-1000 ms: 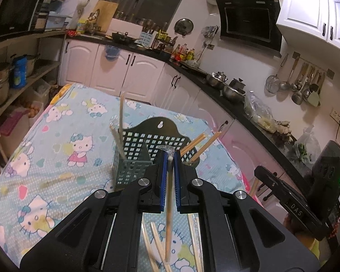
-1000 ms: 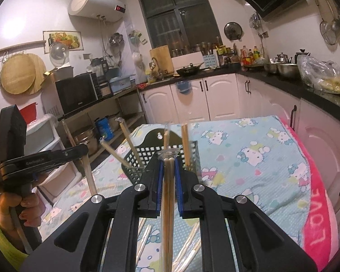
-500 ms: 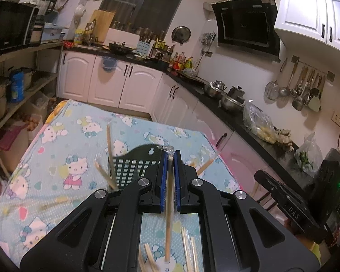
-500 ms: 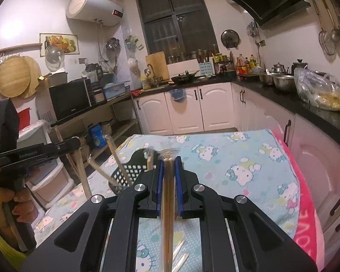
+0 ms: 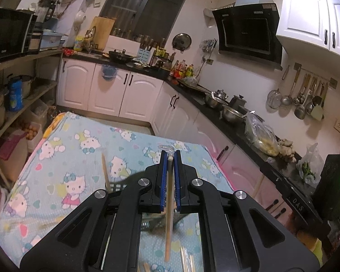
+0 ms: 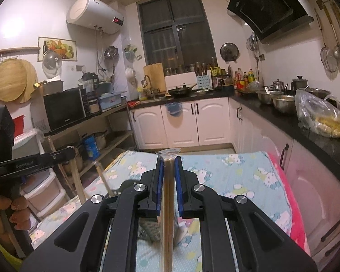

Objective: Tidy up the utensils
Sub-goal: 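Lift both held chopsticks and carry them above the green caddy, then lower both held chopsticks into the caddy slots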

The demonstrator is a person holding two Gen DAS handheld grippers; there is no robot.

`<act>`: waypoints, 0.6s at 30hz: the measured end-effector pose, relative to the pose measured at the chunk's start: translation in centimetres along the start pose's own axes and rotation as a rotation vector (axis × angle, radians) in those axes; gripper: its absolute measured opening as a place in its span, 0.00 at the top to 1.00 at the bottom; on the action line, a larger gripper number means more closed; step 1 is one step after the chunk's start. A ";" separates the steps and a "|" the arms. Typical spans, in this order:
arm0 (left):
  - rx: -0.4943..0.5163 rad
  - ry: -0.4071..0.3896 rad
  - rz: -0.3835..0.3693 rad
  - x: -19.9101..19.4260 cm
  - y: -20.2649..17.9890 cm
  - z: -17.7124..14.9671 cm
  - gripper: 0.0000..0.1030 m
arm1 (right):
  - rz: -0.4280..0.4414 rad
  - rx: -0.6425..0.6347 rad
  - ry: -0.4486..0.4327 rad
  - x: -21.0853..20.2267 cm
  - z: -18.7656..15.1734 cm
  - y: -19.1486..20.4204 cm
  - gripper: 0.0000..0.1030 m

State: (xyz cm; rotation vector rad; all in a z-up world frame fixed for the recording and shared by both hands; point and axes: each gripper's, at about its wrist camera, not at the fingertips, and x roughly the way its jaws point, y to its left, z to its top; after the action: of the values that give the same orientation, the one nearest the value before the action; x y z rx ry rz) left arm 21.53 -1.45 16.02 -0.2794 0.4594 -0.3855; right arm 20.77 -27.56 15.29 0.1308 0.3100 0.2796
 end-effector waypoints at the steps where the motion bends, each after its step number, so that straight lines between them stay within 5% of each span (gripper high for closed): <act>1: 0.003 -0.004 0.002 0.1 0.0 0.2 0.98 | -0.001 0.000 -0.003 0.2 0.2 -0.1 0.90; 18: -0.004 -0.088 0.037 3.1 0.7 4.4 0.98 | -0.064 0.016 -0.113 4.5 6.5 -1.9 0.90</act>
State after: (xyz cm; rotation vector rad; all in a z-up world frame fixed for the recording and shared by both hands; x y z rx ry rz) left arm 26.43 -1.38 18.40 -0.2900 0.3785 -0.3346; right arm 27.40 -28.57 19.80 0.1514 0.2035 0.2058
